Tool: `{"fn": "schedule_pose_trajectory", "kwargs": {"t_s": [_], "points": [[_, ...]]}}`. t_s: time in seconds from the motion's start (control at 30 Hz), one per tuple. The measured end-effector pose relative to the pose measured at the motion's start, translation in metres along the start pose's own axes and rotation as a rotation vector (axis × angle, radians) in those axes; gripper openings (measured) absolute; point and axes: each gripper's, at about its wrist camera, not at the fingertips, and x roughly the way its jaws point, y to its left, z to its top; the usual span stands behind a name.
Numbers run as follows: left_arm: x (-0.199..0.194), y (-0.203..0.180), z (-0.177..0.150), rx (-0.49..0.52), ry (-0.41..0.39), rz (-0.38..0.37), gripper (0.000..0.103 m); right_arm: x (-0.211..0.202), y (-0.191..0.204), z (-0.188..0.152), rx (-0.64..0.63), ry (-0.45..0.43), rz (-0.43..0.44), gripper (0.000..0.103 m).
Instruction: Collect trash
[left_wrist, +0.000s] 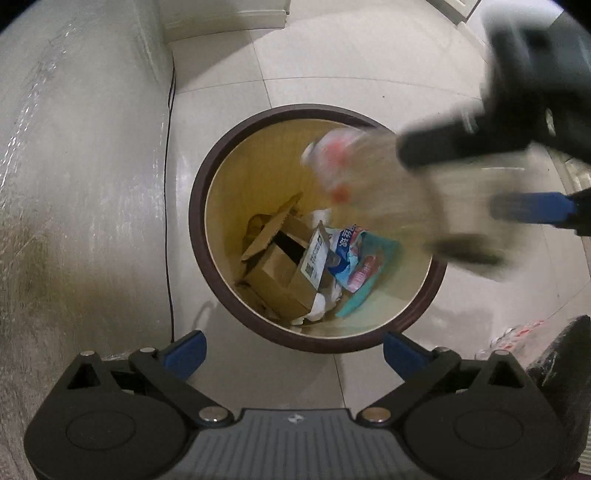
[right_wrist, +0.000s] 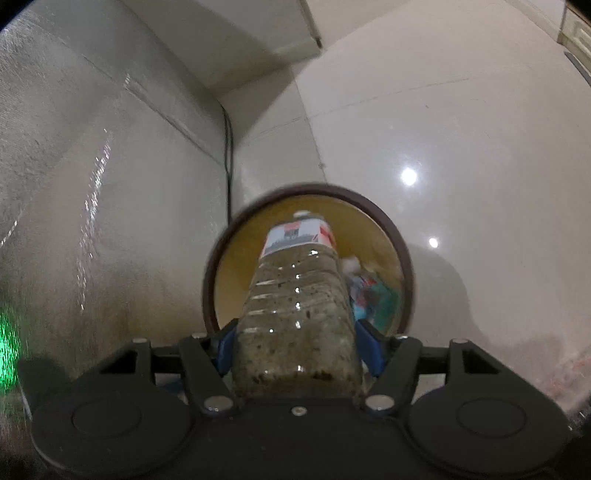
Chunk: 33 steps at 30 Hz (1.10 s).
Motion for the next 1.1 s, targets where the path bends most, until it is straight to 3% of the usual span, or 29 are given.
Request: {"fn": "schedule_pose_trajectory", "kwargs": {"t_s": [0.03, 0.07, 0.43, 0.7, 1.1], "points": [[-0.001, 0.001, -0.002, -0.004, -0.002, 0.0, 0.101, 0.002, -0.001, -0.001, 0.017, -0.015, -0.011, 0.098], [-0.001, 0.0, -0.004, -0.007, -0.002, 0.0, 0.101, 0.002, -0.003, -0.002, 0.035, -0.033, -0.027, 0.102], [-0.019, 0.0, -0.02, -0.013, -0.002, 0.006, 0.101, -0.005, -0.024, -0.035, 0.006, 0.013, -0.055, 0.103], [-0.034, -0.005, -0.027, -0.025, -0.019, 0.012, 0.103, -0.025, -0.038, -0.044, -0.007, 0.001, -0.065, 0.103], [-0.103, -0.004, -0.042, -0.069, -0.104, 0.024, 0.103, -0.077, -0.02, -0.056, -0.053, -0.077, -0.035, 0.103]]}}
